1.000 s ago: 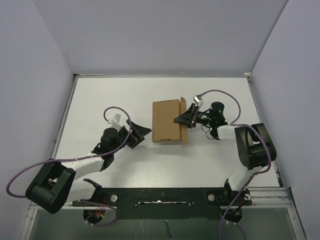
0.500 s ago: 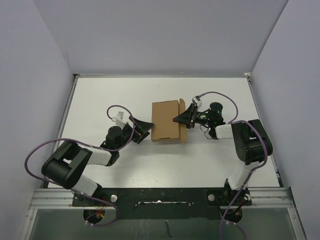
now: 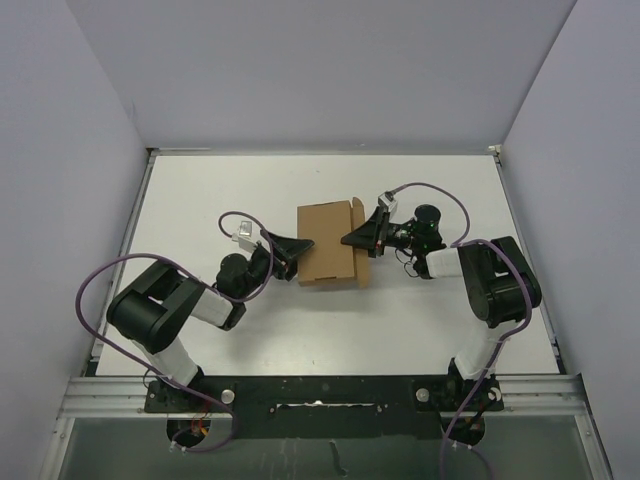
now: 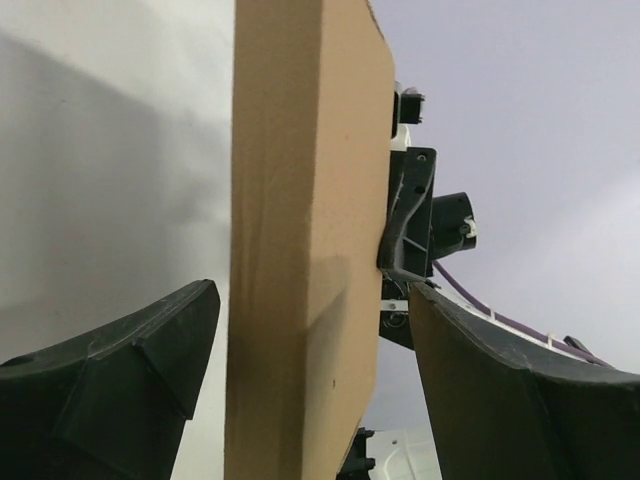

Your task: Fold the paper box

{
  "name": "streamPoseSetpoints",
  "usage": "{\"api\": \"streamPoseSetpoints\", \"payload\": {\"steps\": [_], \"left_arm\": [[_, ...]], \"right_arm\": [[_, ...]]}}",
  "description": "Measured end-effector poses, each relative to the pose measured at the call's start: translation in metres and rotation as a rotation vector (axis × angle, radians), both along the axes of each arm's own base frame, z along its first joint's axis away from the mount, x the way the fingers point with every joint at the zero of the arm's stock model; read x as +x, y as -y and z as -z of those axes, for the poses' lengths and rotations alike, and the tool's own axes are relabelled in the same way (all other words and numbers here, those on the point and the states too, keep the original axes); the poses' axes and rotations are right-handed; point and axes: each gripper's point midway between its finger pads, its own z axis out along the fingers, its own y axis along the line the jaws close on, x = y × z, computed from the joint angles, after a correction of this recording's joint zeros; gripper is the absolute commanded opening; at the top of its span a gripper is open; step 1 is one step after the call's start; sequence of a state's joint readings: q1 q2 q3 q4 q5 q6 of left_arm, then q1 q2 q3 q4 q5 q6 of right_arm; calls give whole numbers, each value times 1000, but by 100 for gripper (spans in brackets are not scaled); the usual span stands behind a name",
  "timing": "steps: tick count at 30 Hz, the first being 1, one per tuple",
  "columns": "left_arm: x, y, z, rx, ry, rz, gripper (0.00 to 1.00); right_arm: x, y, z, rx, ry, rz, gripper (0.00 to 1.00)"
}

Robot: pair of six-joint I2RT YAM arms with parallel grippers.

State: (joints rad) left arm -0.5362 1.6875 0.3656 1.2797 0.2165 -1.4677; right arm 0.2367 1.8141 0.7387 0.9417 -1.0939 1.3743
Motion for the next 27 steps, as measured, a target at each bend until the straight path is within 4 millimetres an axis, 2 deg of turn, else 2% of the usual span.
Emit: {"api": "streamPoseSetpoints", "payload": {"steps": [7, 11, 15, 22, 27], "left_arm": [[-2, 2, -8, -32, 13, 5, 44], [-1, 2, -7, -30, 9, 3, 32], [-1, 2, -10, -40, 17, 4, 27], [-1, 3, -14, -61, 24, 4, 26], [-1, 4, -10, -58, 16, 6, 26]], "right_arm": [[-1, 0, -1, 1, 2, -7, 29], [-1, 0, -4, 6, 12, -20, 31], [0, 1, -4, 5, 9, -20, 37], [1, 5, 0, -8, 17, -14, 63], [2, 6, 0, -11, 26, -9, 64]]}}
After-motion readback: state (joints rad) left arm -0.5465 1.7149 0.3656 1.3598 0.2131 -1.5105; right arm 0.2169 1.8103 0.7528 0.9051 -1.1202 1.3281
